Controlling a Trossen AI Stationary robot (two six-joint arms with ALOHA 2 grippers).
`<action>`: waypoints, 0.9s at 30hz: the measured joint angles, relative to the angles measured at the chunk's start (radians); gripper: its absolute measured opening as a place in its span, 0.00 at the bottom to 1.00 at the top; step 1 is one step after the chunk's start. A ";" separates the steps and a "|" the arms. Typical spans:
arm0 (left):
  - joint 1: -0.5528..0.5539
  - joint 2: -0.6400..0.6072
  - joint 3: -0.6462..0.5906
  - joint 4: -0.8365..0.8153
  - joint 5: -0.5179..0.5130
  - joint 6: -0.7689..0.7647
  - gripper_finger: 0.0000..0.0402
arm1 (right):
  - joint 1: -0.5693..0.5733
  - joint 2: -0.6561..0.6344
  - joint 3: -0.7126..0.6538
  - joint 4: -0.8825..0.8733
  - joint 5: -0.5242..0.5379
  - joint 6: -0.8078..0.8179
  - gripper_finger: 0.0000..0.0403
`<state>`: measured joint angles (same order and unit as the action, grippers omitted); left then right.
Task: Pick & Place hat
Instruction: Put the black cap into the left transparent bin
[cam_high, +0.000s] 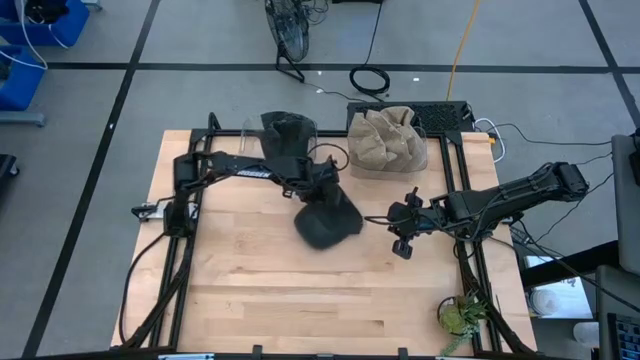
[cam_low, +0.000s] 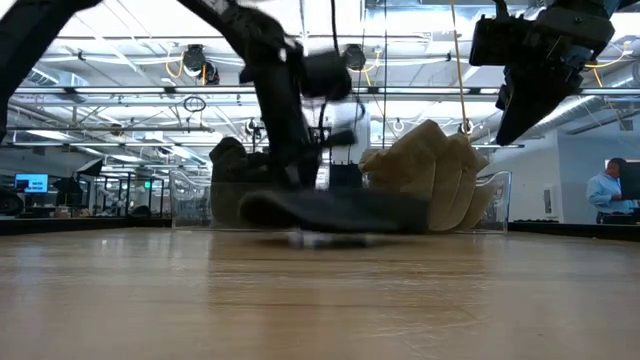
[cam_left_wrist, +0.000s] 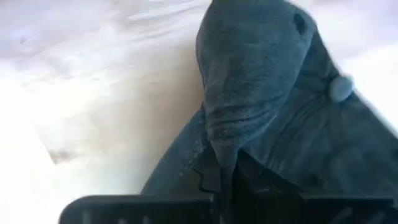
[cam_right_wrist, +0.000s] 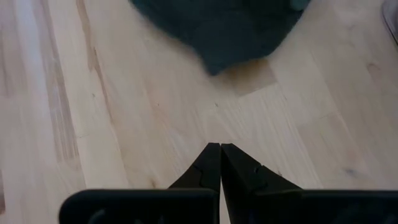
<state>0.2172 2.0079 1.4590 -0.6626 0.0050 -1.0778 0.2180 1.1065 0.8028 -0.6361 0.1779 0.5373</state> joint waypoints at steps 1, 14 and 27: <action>-0.012 -0.026 0.000 0.008 -0.014 0.004 0.02 | 0.000 0.000 0.000 0.005 0.000 0.000 0.00; -0.070 -0.438 0.002 -0.189 -0.647 0.035 0.03 | 0.000 0.000 0.000 0.074 0.002 -0.043 0.00; -0.042 -0.770 -0.604 0.416 -1.039 -0.026 0.02 | -0.021 0.000 0.000 0.095 0.007 -0.052 0.00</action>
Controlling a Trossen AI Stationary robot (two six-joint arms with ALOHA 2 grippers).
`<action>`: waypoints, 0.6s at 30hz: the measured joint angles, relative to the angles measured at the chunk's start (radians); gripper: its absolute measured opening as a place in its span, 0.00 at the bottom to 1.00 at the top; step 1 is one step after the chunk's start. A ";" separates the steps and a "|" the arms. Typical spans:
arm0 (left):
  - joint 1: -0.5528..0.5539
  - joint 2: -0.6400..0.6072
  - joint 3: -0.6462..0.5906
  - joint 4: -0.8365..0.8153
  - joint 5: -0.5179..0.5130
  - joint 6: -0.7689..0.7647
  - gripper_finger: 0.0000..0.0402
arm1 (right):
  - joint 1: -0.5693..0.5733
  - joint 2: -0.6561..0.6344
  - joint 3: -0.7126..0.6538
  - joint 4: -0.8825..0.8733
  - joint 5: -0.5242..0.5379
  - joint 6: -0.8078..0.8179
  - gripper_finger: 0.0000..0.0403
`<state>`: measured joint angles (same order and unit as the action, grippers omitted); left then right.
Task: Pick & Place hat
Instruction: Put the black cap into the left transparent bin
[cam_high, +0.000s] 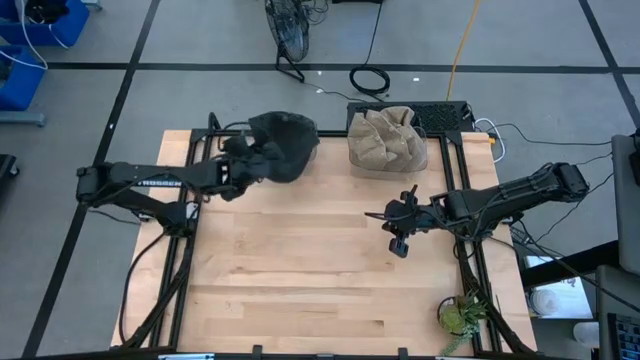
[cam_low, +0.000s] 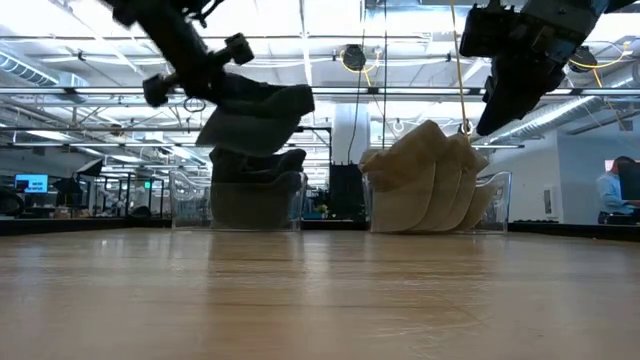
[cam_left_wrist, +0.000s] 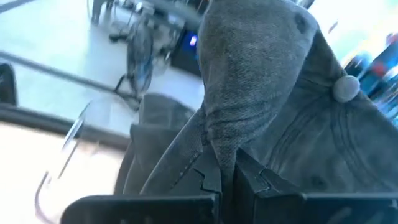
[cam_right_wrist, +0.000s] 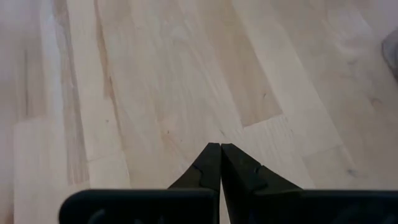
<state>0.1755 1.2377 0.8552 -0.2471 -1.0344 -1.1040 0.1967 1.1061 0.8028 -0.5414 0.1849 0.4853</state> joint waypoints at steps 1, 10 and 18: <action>0.010 -0.013 -0.053 0.111 -0.009 0.052 0.02 | -0.007 0.000 0.000 0.000 0.001 0.001 0.00; 0.132 -0.027 -0.390 0.974 0.067 0.527 0.02 | -0.062 0.000 0.000 0.022 -0.001 0.052 0.00; 0.237 -0.019 -0.456 1.085 0.180 0.561 0.03 | -0.113 0.000 0.000 0.079 -0.002 0.053 0.00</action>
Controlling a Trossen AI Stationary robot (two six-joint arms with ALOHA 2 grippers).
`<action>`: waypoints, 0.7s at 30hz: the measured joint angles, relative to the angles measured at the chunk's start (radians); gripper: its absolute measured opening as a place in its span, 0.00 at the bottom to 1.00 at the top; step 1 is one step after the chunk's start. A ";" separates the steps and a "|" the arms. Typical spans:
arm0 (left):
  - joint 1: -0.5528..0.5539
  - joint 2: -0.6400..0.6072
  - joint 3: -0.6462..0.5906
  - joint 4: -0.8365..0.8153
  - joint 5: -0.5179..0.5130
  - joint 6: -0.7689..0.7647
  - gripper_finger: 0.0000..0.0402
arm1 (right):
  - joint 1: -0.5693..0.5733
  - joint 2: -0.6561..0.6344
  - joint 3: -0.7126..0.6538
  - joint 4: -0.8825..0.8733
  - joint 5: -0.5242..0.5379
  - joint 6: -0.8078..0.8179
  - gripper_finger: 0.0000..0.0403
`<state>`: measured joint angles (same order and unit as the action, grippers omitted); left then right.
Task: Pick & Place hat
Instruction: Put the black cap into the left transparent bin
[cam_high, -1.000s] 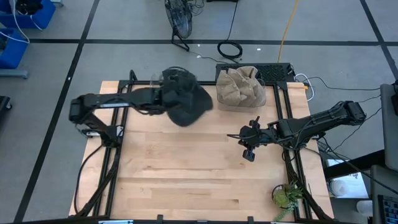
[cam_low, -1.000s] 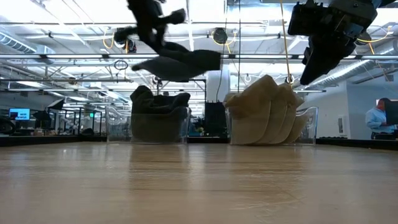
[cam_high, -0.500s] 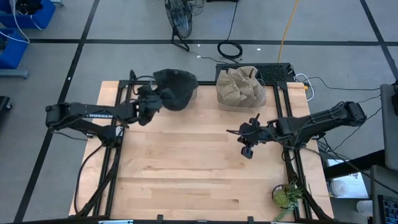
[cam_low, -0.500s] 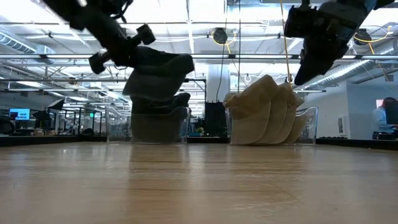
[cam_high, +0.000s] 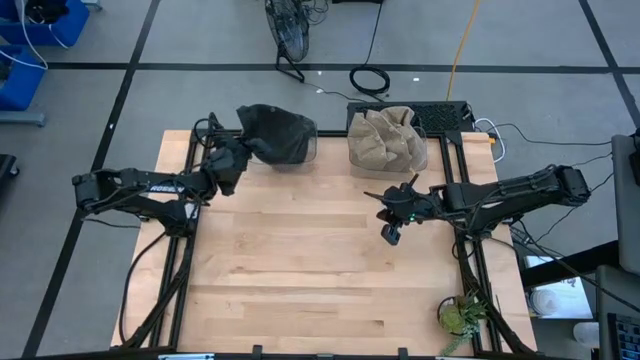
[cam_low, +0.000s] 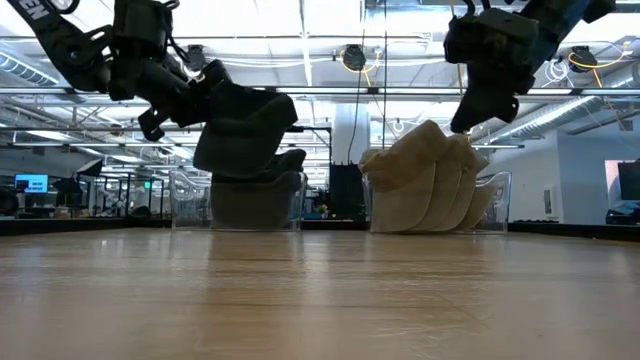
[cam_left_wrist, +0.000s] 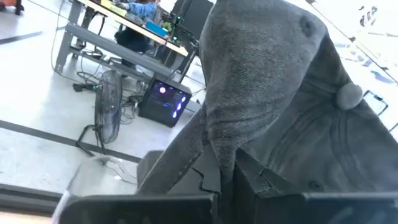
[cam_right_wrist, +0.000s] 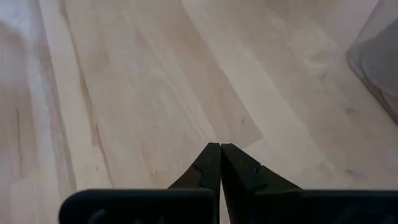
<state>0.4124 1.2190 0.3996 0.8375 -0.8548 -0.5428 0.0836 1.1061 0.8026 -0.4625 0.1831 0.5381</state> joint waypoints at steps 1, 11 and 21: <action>0.010 0.000 0.000 0.002 0.005 0.007 0.02 | -0.007 0.000 0.000 0.007 0.000 0.000 0.00; 0.067 0.075 0.002 -0.002 0.067 0.021 0.02 | -0.020 0.000 0.000 0.035 -0.002 0.026 0.00; 0.053 0.220 0.002 0.154 0.071 0.032 0.04 | -0.019 0.000 0.000 0.032 -0.004 0.029 0.00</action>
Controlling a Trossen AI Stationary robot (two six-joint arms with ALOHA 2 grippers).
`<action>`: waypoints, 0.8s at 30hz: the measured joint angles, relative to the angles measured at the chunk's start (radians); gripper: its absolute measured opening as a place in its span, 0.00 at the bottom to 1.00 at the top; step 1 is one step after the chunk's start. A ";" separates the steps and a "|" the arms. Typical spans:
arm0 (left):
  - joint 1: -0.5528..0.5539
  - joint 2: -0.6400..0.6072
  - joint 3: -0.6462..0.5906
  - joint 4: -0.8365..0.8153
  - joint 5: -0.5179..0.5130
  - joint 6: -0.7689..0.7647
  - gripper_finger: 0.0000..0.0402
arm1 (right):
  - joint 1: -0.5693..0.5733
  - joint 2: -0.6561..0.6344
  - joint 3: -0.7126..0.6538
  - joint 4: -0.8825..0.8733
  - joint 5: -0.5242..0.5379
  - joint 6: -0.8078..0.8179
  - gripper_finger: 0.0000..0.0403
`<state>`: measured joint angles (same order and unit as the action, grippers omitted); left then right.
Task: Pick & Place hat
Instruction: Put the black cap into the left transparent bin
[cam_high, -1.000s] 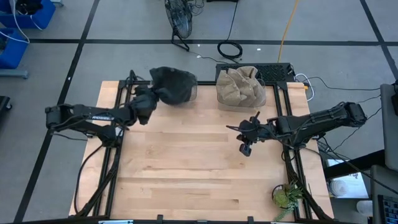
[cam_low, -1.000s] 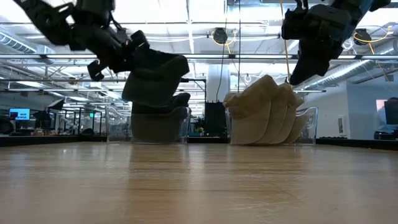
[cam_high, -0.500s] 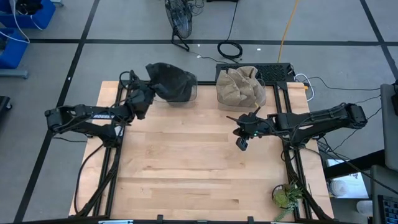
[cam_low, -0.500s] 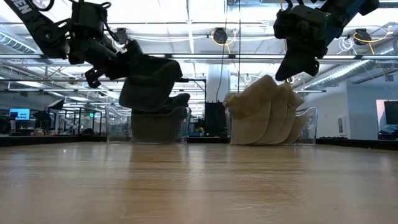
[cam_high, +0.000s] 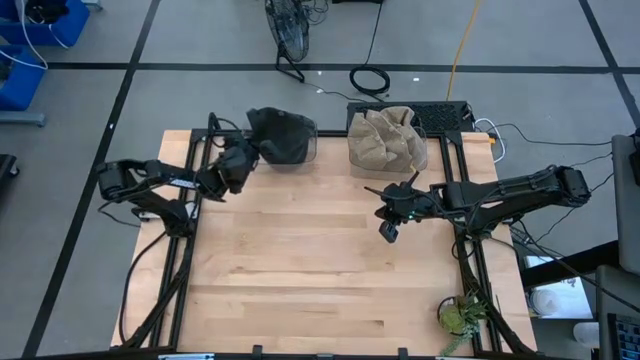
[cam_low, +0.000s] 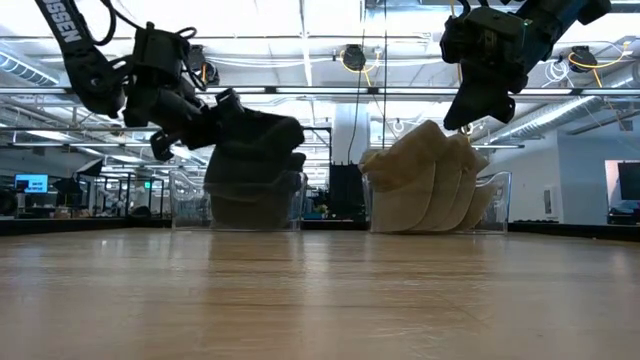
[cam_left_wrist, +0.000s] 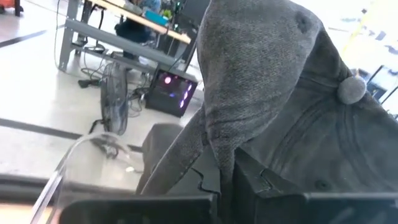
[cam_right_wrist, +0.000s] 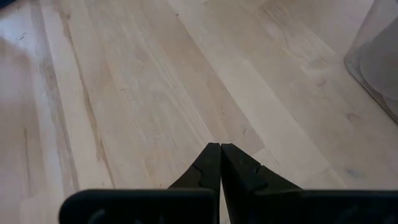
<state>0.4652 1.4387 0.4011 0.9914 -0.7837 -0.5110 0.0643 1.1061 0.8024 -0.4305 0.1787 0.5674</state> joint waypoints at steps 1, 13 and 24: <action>-0.006 0.000 0.000 -0.020 0.000 -0.008 0.03 | 0.000 0.000 0.000 0.000 0.000 -0.001 0.00; -0.089 -0.001 0.001 -0.258 -0.065 -0.150 0.05 | 0.000 0.000 0.000 0.001 0.006 -0.011 0.00; -0.112 -0.061 0.000 -0.205 -0.050 -0.050 0.07 | 0.000 0.000 0.000 0.050 0.007 -0.037 0.00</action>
<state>0.3534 1.3781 0.4015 0.7863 -0.8337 -0.5613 0.0643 1.1061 0.8021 -0.3803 0.1861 0.5301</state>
